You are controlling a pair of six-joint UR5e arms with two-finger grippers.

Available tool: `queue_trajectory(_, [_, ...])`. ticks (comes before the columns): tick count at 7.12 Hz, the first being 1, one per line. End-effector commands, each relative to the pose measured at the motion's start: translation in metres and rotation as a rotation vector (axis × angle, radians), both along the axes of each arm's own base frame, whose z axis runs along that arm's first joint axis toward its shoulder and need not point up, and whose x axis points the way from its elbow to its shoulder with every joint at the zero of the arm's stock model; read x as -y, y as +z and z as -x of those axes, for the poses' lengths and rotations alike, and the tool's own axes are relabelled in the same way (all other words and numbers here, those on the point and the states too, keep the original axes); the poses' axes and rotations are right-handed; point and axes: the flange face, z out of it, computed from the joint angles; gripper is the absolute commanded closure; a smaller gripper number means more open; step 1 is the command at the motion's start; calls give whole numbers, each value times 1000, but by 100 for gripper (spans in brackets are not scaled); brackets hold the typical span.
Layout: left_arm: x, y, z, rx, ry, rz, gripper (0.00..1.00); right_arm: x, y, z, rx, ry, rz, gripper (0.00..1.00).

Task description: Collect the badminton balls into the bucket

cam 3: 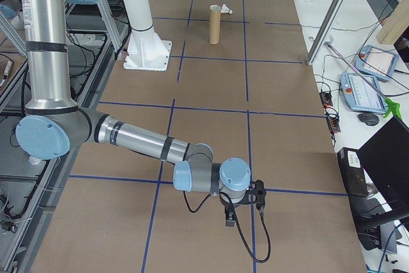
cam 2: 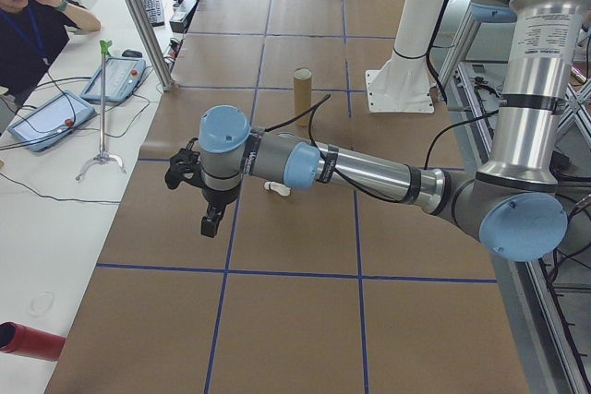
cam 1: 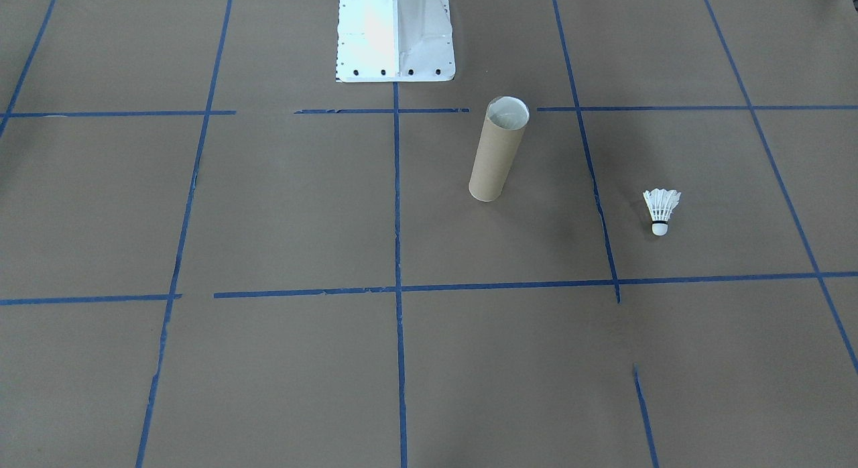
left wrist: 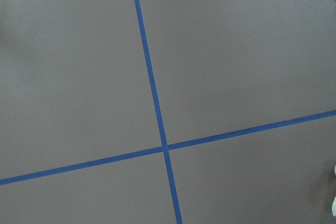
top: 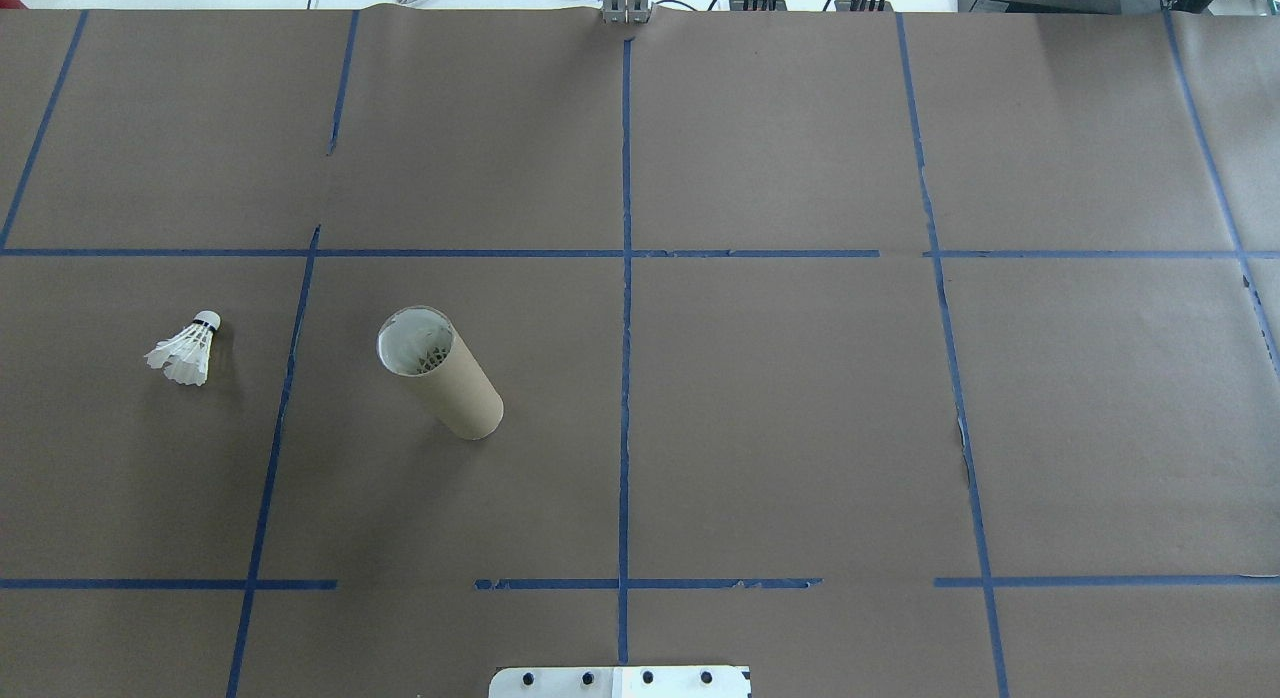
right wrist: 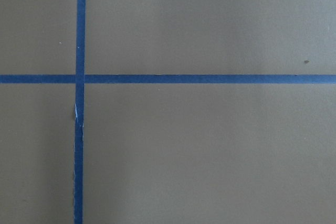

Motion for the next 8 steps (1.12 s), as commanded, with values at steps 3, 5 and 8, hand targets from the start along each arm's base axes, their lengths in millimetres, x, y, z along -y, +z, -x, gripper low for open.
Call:
queue_trajectory(3, [-22,5,-142,-208,-139,206,0,0,0,0,0,0,0,0])
queue_trajectory(5, [-84,25,-175,-385,-253,258,0,0,0,0,0,0,0,0])
queue_trajectory(8, [-126,19,-294,-527,-460,462,0,0,0,0,0,0,0,0])
